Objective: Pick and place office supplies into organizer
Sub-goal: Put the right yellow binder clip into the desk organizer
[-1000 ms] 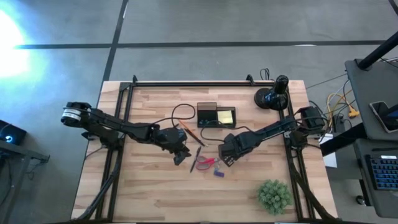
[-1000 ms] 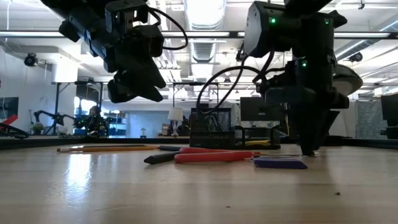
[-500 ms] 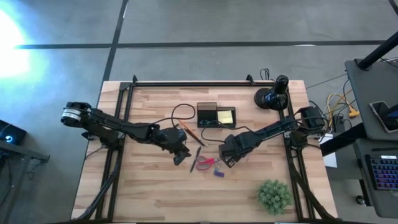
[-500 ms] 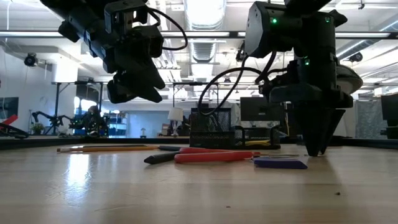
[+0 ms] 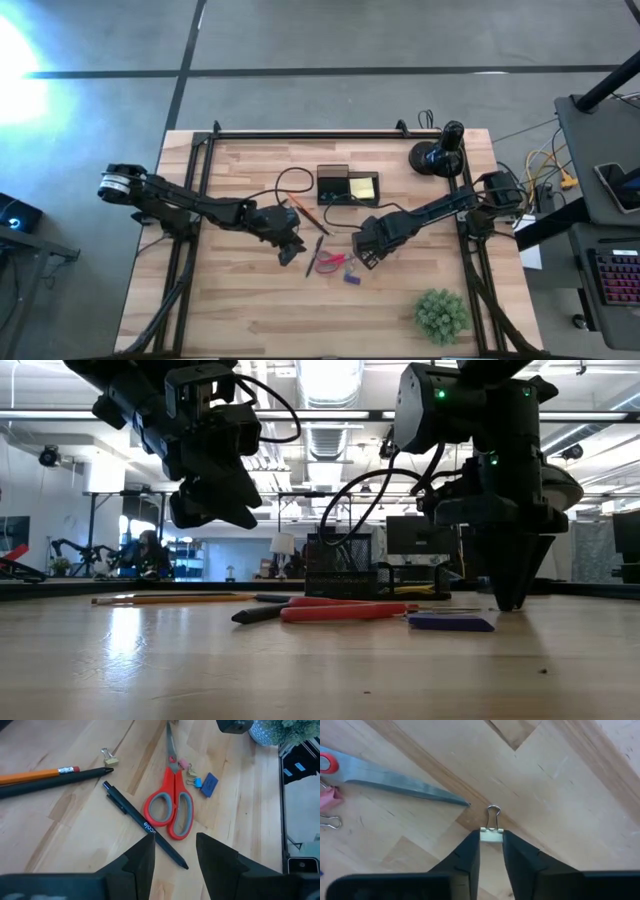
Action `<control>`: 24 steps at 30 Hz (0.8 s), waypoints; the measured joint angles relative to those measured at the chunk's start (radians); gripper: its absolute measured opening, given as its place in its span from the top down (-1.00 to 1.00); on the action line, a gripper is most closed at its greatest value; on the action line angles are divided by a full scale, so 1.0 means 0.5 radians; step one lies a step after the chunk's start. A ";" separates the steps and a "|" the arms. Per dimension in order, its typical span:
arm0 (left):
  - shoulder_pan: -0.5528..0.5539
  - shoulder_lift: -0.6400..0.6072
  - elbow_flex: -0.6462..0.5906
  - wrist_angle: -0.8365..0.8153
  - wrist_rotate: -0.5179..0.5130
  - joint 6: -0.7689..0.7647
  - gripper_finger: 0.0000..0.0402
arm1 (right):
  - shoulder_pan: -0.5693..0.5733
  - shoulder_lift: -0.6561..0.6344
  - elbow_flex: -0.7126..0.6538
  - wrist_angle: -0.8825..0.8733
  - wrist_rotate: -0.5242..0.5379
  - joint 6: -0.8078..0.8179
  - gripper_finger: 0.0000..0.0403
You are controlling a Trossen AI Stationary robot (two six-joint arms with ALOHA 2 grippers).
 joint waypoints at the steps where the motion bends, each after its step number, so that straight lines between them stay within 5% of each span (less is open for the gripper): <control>1: 0.000 0.000 0.000 0.001 0.000 0.000 0.36 | 0.000 -0.001 0.004 -0.002 0.000 0.002 0.69; 6: 0.000 0.000 0.000 0.001 0.000 0.000 0.36 | 0.000 -0.019 0.133 -0.009 0.092 0.043 0.72; 14: -0.001 -0.002 0.005 -0.283 -0.163 0.147 0.36 | -0.041 -0.049 0.527 0.019 0.730 0.399 0.70; 24: 0.205 -0.275 -0.007 -0.516 -0.105 0.537 0.36 | -0.514 0.217 0.671 0.132 0.523 0.365 0.71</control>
